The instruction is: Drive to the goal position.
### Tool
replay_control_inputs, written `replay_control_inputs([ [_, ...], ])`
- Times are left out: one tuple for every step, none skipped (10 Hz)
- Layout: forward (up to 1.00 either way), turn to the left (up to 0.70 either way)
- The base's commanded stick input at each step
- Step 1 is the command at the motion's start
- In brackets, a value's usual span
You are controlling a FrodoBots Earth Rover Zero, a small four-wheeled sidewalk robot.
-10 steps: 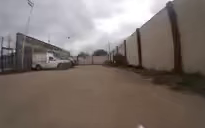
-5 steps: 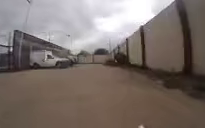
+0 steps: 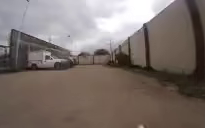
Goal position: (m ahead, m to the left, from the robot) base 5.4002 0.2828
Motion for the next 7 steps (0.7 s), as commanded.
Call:
replay_control_inputs([
  [1.0,0.0],
  [1.0,0.0],
  [1.0,0.0],
  [1.0,0.0],
  [1.0,0.0],
  [1.0,0.0],
  [1.0,0.0],
])
